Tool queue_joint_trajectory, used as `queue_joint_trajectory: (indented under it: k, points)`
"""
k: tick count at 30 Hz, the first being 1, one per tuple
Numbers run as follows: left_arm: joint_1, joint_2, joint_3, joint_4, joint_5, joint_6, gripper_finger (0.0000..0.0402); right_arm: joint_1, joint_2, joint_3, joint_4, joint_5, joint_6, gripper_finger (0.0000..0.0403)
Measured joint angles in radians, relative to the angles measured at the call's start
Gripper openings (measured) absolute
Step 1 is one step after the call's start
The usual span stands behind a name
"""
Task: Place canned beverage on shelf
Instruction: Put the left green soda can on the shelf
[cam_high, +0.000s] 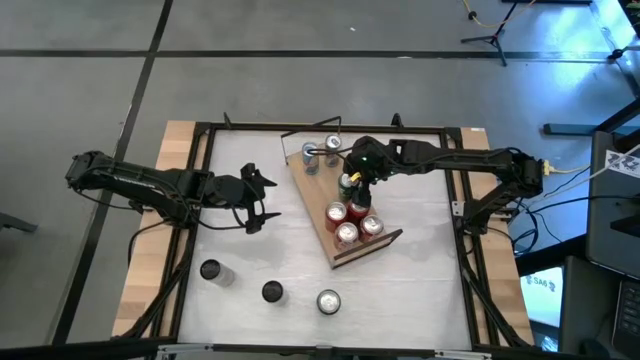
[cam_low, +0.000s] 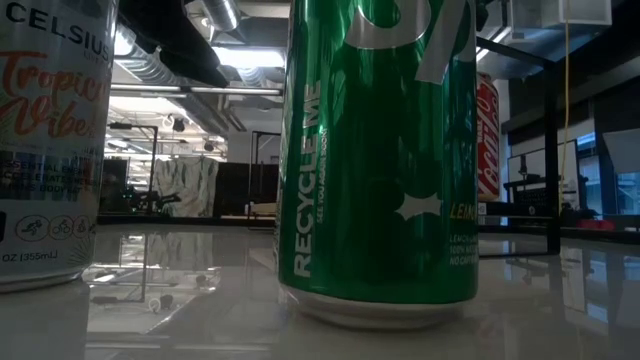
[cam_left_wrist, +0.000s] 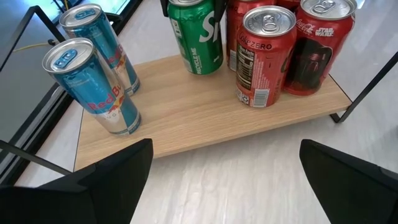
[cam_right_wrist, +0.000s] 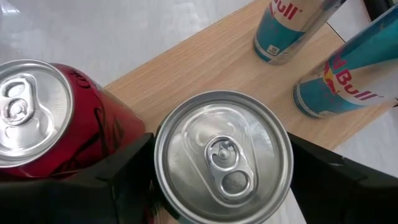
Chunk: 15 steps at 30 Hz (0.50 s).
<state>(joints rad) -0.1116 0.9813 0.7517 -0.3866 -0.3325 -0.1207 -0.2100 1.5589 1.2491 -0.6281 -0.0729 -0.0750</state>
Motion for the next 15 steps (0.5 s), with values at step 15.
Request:
queue_joint_trajectory:
  k: [15]
  points:
    - [0.000, 0.000, 0.000, 0.000, 0.000, 0.000, 0.0393, 0.000, 0.001, 0.000, -0.002, 0.002, -0.004, 0.0348]
